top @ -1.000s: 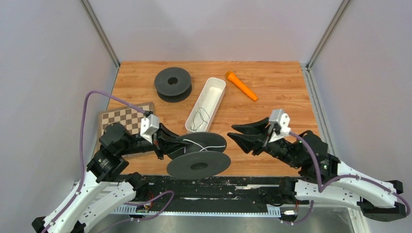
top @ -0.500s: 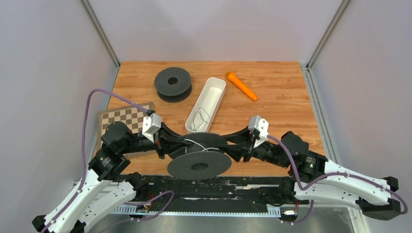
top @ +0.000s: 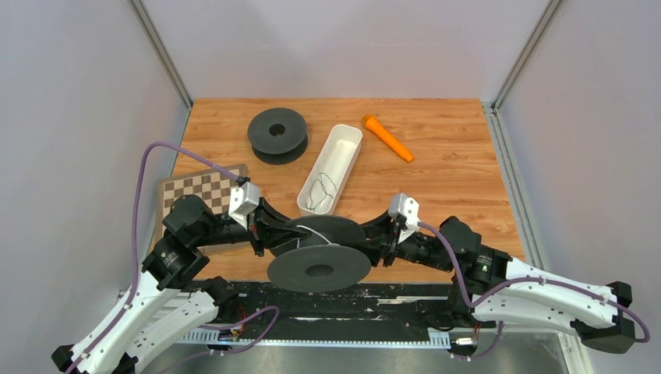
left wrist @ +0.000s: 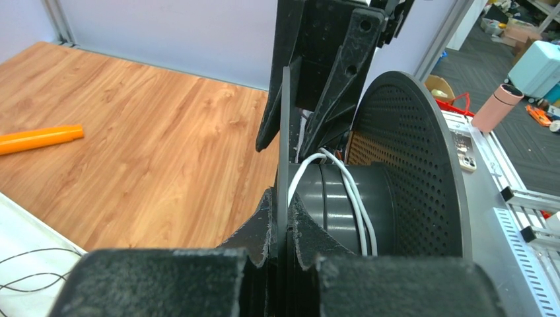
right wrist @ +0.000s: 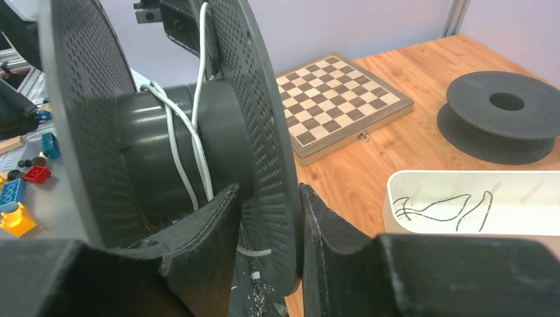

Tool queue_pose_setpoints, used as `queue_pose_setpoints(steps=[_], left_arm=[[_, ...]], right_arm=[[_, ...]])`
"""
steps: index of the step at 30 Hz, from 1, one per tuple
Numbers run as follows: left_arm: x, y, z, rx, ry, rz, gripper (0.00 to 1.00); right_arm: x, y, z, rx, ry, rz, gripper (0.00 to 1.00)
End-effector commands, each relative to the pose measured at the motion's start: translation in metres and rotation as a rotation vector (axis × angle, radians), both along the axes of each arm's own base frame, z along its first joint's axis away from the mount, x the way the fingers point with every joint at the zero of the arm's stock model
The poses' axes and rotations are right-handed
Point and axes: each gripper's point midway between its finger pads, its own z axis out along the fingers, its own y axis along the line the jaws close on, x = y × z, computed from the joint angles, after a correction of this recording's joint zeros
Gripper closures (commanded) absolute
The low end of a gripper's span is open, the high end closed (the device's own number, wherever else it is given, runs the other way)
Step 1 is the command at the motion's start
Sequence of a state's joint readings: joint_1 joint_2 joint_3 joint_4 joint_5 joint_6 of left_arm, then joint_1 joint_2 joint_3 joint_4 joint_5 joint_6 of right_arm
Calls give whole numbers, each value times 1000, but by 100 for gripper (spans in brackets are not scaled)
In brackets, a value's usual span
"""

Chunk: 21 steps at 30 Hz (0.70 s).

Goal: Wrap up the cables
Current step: Wrap the cable around the cable reel.

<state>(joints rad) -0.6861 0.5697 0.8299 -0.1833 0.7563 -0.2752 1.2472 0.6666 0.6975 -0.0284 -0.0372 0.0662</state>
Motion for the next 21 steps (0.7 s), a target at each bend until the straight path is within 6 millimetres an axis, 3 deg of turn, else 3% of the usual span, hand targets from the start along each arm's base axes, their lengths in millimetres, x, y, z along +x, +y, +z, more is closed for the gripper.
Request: queue_pose_setpoints(steps=[1, 6, 15, 21], left_arm=[[5, 5, 46, -119, -116, 53, 100], [6, 5, 46, -121, -117, 61, 100], [6, 6, 46, -118, -120, 65, 100], [3, 8, 35, -76, -109, 57, 100]], right_arm=[[-15, 10, 1, 59, 32, 85, 65], [-9, 10, -4, 61, 47, 52, 65], [7, -12, -2, 102, 59, -76, 64], [35, -43, -16, -35, 19, -270, 61]])
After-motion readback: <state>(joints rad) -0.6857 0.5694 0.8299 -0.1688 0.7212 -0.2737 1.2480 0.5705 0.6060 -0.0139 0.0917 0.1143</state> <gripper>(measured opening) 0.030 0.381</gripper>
